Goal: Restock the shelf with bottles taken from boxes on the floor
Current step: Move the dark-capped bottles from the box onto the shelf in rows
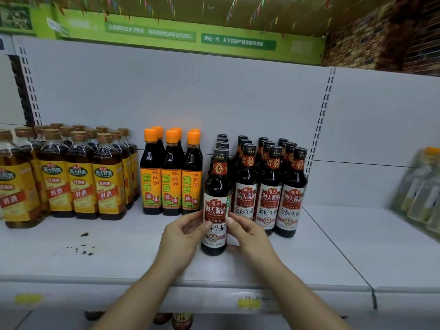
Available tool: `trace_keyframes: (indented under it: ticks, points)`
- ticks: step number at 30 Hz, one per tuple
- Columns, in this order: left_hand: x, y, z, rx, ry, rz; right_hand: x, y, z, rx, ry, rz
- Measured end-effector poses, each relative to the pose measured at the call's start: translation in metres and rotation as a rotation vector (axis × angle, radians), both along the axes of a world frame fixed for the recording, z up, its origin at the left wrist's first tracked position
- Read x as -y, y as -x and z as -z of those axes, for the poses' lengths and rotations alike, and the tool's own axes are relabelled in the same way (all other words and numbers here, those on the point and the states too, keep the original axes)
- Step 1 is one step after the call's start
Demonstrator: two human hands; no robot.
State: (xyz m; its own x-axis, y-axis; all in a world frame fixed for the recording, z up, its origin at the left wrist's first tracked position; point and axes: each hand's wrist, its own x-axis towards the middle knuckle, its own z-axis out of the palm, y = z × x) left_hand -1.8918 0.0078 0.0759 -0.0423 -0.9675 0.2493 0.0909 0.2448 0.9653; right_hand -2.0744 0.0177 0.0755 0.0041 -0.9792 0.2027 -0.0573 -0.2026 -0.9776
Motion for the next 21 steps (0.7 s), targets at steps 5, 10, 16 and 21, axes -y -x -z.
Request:
trace_keyframes:
  ticks: [5,10,16,21]
  points:
    - [0.001,0.001,-0.001,0.015,0.0,0.0,0.004,0.002,0.0,0.03,-0.019,-0.003]
    - [0.0,0.002,-0.001,0.01,-0.02,0.0,0.008,0.002,0.0,0.104,-0.04,-0.04]
    - [0.0,0.004,-0.002,0.022,-0.049,-0.018,0.01,-0.003,0.0,0.135,-0.064,-0.005]
    - [-0.003,0.004,-0.005,0.032,-0.074,-0.019,0.011,-0.005,0.0,0.122,-0.074,0.022]
